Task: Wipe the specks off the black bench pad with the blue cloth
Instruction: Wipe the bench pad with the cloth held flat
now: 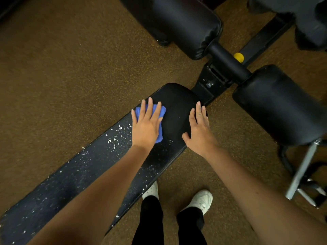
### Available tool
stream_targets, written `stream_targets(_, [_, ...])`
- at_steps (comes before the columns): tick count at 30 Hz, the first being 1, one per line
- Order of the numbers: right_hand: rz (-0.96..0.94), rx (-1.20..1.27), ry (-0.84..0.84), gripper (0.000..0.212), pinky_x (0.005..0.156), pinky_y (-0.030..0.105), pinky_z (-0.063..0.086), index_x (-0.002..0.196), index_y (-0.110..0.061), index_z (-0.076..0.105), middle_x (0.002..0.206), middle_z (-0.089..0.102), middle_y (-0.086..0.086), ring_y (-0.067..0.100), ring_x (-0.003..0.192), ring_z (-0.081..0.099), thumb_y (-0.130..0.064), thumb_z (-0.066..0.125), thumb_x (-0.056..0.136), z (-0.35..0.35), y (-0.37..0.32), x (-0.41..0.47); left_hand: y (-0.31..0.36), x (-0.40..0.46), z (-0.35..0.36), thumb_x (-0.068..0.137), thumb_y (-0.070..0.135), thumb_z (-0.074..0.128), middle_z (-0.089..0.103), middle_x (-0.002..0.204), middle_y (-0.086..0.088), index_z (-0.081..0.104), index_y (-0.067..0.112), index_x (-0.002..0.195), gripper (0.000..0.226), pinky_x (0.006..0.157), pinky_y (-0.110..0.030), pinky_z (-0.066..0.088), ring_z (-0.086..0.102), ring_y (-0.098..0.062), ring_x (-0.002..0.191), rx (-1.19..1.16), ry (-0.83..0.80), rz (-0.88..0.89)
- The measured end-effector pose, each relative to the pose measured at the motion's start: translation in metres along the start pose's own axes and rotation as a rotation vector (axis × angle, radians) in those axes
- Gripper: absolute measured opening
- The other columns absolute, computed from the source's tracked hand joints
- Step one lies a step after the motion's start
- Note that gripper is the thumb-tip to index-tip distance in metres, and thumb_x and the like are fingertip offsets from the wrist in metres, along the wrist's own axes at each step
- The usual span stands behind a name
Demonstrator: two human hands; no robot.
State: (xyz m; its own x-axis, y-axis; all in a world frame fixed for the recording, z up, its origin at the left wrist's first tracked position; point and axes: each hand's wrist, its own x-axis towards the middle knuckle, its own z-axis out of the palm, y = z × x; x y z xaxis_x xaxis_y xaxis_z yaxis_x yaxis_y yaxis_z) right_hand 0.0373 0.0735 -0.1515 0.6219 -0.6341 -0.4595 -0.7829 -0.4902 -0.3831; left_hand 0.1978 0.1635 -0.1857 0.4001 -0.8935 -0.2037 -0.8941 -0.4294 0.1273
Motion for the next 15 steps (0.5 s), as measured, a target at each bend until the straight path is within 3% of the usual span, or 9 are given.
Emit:
stream_targets(5, [-0.004,0.002,-0.001,0.081,0.116,0.037,-0.002,0.148,-0.001,-0.002,0.152,-0.025,0.015,0.028,0.141,-0.022,-0.028,0.049,0.092,0.001,0.001,0.000,0.011,0.042,-0.014,0.102,0.028,0.025,0.015,0.155,-0.011,0.018,0.019,0.148,0.047,0.113,-0.052,0.011,0.010,-0.029,0.143,-0.112,0.015,-0.179])
stream_targets(9, [-0.005,0.005,0.006,0.083,0.114,0.036,-0.005,0.147,-0.001,-0.003,0.152,-0.026,0.014,0.027,0.140,-0.023,-0.028,0.051,0.091,0.003,0.001,0.001,0.016,0.014,-0.003,0.099,0.031,0.023,0.032,0.148,-0.017,0.030,0.013,0.144,0.049,0.108,-0.055,0.026,0.028,-0.034,0.137,-0.058,0.036,0.015])
stream_targets(11, [-0.007,0.010,0.007,0.083,0.115,0.036,-0.004,0.148,-0.001,-0.003,0.152,-0.025,0.014,0.027,0.140,-0.022,-0.027,0.051,0.091,0.002,0.001,0.000,0.010,-0.006,0.003,0.098,0.035,0.023,0.032,0.149,-0.016,0.030,0.015,0.144,0.051,0.107,-0.055,0.028,0.028,-0.033,0.137,-0.034,0.041,0.034])
stream_targets(15, [-0.024,0.009,0.005,0.081,0.117,0.038,-0.002,0.148,-0.002,-0.001,0.153,-0.024,0.014,0.027,0.141,-0.021,-0.026,0.051,0.091,0.001,0.003,-0.001,0.013,-0.028,0.005,0.095,0.047,0.023,0.014,0.154,-0.017,0.018,0.022,0.147,0.058,0.110,-0.056,0.013,0.012,-0.036,0.141,-0.044,0.085,-0.131])
